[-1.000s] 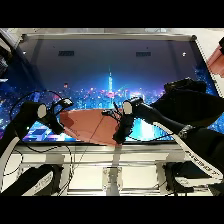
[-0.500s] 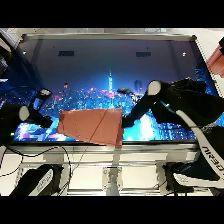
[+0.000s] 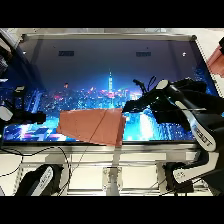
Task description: Fold the clothes and pants, and hang the long-sleeved shirts on hangers.
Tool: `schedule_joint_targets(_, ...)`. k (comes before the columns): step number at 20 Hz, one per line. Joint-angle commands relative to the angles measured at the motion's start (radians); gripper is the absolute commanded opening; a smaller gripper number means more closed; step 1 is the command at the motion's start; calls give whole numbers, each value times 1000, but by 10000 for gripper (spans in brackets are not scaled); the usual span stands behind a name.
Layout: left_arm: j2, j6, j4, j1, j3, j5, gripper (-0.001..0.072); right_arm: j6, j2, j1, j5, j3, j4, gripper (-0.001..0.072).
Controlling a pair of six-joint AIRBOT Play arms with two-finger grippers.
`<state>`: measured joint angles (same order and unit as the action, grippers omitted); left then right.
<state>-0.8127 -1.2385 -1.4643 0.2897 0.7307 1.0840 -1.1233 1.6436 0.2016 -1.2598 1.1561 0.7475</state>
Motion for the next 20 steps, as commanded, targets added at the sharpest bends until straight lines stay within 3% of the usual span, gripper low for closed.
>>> schedule_joint_targets(1, 1, -4, 28, 15, -1, -1, 481, -68, 116, 34, 48, 0, -13, 697)
schedule_joint_targets(3, 1, -4, 29, 15, -1, -2, 481, -117, 151, 45, 76, 0, -22, 682)
schedule_joint_targets(9, 1, -4, 29, 15, -1, -4, 481, -113, 169, 143, 128, 3, -72, 652)
schedule_joint_targets(11, 1, -4, 29, 15, -1, -4, 481, -114, 169, 189, 143, 4, -72, 412)
schedule_joint_targets(13, 1, -4, 29, 15, -1, -5, 481, -113, 169, 220, 146, 6, -76, 74)
schedule_joint_targets(14, 1, -4, 29, 15, -1, -8, 481, -114, 169, 224, 146, 6, -83, 9)
schedule_joint_targets(16, 1, -4, 29, 15, -1, -10, 481, -114, 159, 213, 118, 22, -93, 8)
schedule_joint_targets(20, 2, -4, 29, 15, -1, -7, 481, -146, 95, 115, -84, 203, -75, 8)
